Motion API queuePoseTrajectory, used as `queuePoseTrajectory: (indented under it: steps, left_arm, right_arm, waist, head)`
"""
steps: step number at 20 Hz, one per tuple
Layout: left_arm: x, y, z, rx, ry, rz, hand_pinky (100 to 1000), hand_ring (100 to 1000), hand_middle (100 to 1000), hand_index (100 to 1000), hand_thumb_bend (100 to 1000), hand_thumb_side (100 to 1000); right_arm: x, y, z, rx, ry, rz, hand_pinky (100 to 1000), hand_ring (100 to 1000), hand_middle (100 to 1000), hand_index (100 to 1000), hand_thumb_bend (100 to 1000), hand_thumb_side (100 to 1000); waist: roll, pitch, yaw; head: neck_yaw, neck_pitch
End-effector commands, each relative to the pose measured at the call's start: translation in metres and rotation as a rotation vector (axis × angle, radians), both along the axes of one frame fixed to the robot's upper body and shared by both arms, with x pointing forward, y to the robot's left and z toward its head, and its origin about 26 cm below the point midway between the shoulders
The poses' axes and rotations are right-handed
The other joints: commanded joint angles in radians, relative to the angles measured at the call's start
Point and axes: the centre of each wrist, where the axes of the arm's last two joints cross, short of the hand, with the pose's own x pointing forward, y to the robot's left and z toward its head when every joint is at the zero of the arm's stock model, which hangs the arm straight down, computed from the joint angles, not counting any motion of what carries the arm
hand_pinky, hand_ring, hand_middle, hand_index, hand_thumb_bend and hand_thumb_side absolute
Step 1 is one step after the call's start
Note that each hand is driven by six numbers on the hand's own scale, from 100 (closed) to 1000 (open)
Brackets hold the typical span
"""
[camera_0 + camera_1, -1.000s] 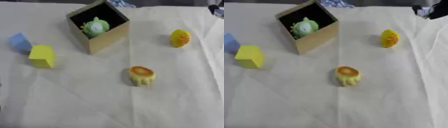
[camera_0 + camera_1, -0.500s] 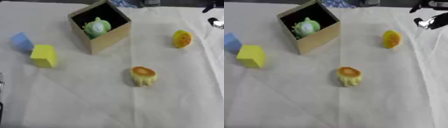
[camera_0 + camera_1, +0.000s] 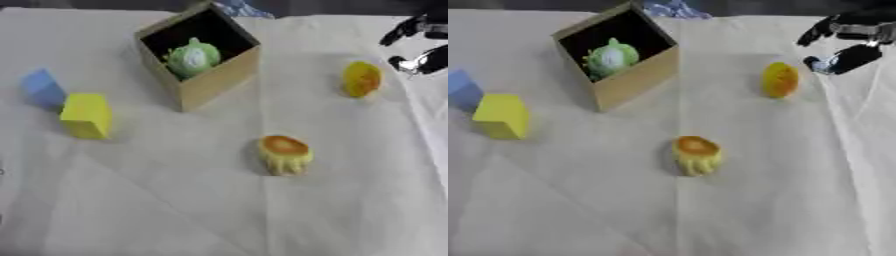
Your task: Pick up objects on the table and place them in the box.
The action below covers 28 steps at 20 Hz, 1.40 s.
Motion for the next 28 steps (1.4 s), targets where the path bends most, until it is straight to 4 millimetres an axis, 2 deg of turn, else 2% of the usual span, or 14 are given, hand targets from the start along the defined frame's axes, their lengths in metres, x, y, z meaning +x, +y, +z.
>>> queuePoseTrajectory:
  steps: [1, 13, 16, 19, 22, 23, 24, 26, 28]
  left_arm:
    - [-0.001, 0.001, 0.009, 0.029, -0.025, -0.007, 864, 714, 724, 826, 324, 695]
    - [0.000, 0.000, 0.010, 0.021, -0.029, -0.018, 865, 716, 725, 826, 324, 698]
    - [0.000, -0.001, 0.010, 0.019, -0.030, -0.021, 865, 716, 725, 825, 322, 699]
    - [0.000, 0.000, 0.010, 0.018, -0.031, -0.019, 865, 716, 725, 825, 322, 698]
    - [0.000, 0.000, 0.009, 0.017, -0.031, -0.019, 865, 716, 724, 825, 321, 699]
    - [0.000, 0.000, 0.009, 0.016, -0.031, -0.020, 865, 717, 724, 825, 321, 698]
    - [0.000, -0.001, 0.010, 0.017, -0.032, -0.021, 865, 717, 724, 825, 322, 697]
    - [0.000, -0.001, 0.010, 0.017, -0.033, -0.021, 865, 717, 724, 825, 323, 696]
    - [0.000, -0.001, 0.010, 0.018, -0.034, -0.021, 865, 717, 725, 826, 323, 695]
  right_arm:
    - [0.001, 0.002, 0.012, -0.039, -0.015, 0.014, 905, 902, 811, 887, 203, 504]
    - [0.008, 0.018, -0.006, -0.100, 0.017, 0.023, 906, 914, 831, 902, 324, 486]
    - [0.009, 0.020, -0.011, -0.110, 0.018, 0.000, 898, 898, 767, 853, 317, 466]
    - [0.009, 0.019, -0.014, -0.084, 0.003, 0.007, 883, 829, 614, 727, 210, 383]
    - [0.009, 0.019, -0.011, -0.040, -0.023, 0.034, 871, 781, 561, 669, 100, 268]
    - [0.008, 0.020, -0.008, -0.026, -0.038, 0.046, 868, 769, 548, 653, 100, 267]
    - [0.008, 0.022, -0.005, -0.017, -0.051, 0.058, 867, 765, 544, 650, 100, 185]
    - [0.007, 0.026, 0.004, -0.004, -0.082, 0.083, 868, 764, 550, 658, 100, 113]
    - [0.005, 0.031, 0.014, 0.010, -0.120, 0.108, 869, 764, 555, 665, 100, 100]
  waist:
    - [0.002, -0.016, 0.003]
    - [0.006, -0.005, 0.016]
    - [0.008, -0.002, 0.021]
    - [0.011, 0.000, 0.024]
    - [0.011, 0.000, 0.021]
    - [0.010, -0.001, 0.020]
    - [0.010, -0.001, 0.020]
    - [0.009, -0.003, 0.019]
    - [0.009, -0.005, 0.020]
  head:
    - [-0.007, -0.012]
    - [-0.016, -0.015]
    - [-0.018, -0.016]
    - [-0.017, -0.013]
    - [-0.015, -0.012]
    - [-0.015, -0.012]
    - [-0.014, -0.012]
    - [-0.013, -0.013]
    - [-0.012, -0.012]
